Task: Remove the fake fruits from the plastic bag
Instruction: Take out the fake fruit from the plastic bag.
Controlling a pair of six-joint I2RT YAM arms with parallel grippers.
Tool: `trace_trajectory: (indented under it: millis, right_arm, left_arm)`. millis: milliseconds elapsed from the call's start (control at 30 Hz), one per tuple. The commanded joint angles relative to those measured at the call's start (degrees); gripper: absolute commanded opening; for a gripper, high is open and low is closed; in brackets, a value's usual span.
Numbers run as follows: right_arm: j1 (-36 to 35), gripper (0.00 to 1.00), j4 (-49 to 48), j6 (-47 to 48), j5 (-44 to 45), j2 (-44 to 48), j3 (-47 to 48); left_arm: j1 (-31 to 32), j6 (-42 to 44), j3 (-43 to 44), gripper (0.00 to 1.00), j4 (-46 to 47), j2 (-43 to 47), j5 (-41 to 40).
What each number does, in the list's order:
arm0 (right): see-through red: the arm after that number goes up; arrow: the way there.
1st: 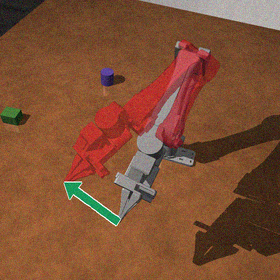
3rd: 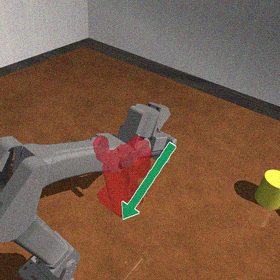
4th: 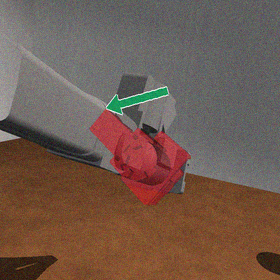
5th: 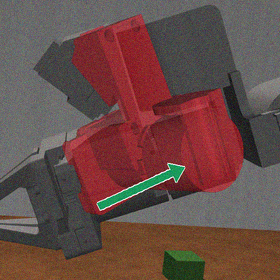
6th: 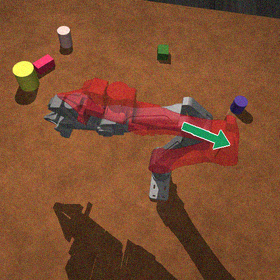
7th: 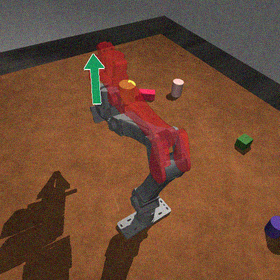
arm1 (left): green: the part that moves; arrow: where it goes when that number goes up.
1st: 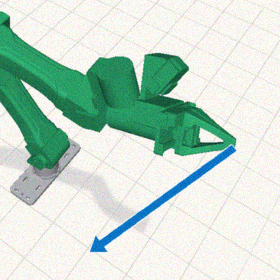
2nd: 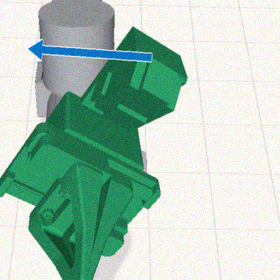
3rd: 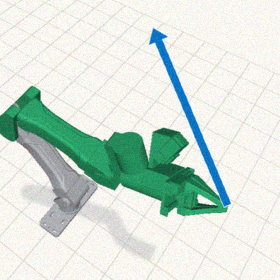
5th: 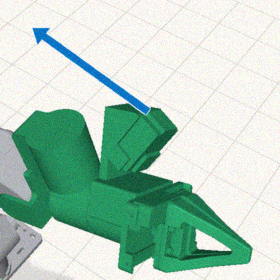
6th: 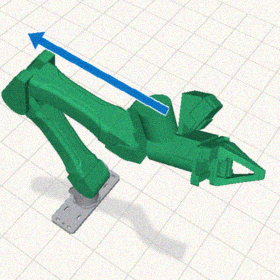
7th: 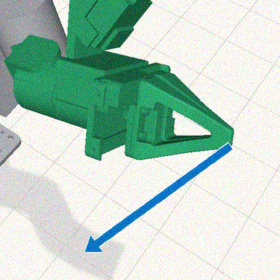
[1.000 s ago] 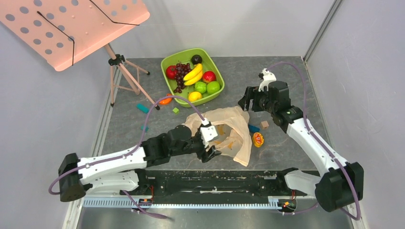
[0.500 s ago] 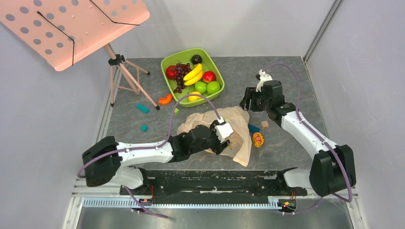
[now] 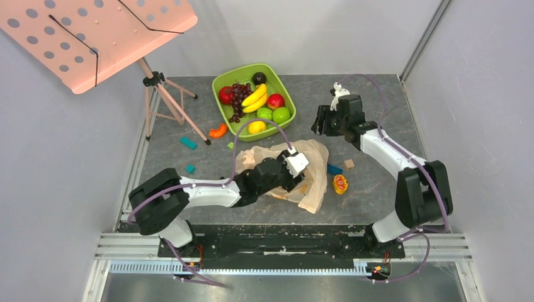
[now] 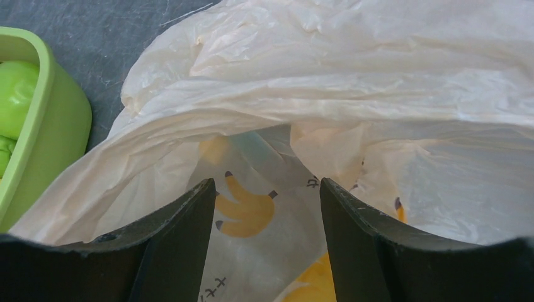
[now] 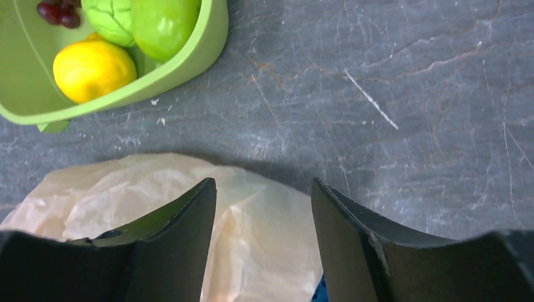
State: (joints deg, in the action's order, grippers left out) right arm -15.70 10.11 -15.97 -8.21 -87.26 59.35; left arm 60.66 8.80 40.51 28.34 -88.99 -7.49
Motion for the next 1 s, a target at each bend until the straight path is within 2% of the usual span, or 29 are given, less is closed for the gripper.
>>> trace_trajectory:
  millis: [0,367,600,967]
  right_arm:
    - [0.28,0.59,-2.81,-0.7,1.11,-4.97,5.71]
    - [0.28,0.49,-4.5,-1.41,0.55,-14.8,6.65]
    - [-0.11,0.47,-5.45,-2.0,-0.37,-14.71,2.37]
    - [-2.8,0.47,-6.75,-2.92,-3.12,-13.35,-3.86]
  left_arm:
    - [-0.49,4.08,2.2,0.68,7.57,-2.54,-1.17]
    - [-0.55,8.42,2.03,0.7,14.25,-8.59,-4.29]
    - [-0.57,9.3,2.27,0.75,15.77,-11.22,-5.47]
    - [-1.38,8.66,3.08,0.77,16.23,-13.79,-5.78]
